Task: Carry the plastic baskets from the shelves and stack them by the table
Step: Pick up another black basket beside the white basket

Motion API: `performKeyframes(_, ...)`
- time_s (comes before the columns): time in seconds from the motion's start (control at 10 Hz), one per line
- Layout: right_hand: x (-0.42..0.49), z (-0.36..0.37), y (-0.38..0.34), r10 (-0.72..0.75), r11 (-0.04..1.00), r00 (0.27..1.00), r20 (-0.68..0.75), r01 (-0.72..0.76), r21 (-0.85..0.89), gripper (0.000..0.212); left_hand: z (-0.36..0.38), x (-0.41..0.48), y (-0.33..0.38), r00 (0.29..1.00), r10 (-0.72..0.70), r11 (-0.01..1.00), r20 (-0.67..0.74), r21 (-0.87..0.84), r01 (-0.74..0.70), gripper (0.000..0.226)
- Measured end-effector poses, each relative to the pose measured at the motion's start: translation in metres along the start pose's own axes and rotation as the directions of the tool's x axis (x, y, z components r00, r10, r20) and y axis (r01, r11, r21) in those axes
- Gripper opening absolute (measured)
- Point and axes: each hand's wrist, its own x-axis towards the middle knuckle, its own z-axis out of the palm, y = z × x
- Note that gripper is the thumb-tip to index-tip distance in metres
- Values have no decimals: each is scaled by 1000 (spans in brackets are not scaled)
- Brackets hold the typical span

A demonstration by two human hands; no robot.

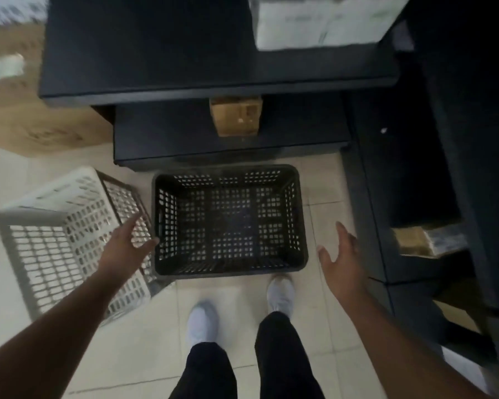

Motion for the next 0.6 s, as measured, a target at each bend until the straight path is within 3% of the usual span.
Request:
performKeyframes(0.2,104,92,38,-60,984,998,-25,55,-167,70,60,98,-50,990,-97,995,-103,18,100,94)
performKeyframes(0.4,159,148,52,-93,985,992,83,104,-139,71,102,126,-49,999,-23,986,24,164,19,93)
performKeyframes(0.5,175,159,53,-110,982,990,88,122,-142,75,115,127,-45,1000,4,999,-22,43,-3,94)
performKeyframes(0.6,181,155,51,-103,987,985,136,119,-112,83,115,131,-48,998,-60,992,-35,-113,55,113)
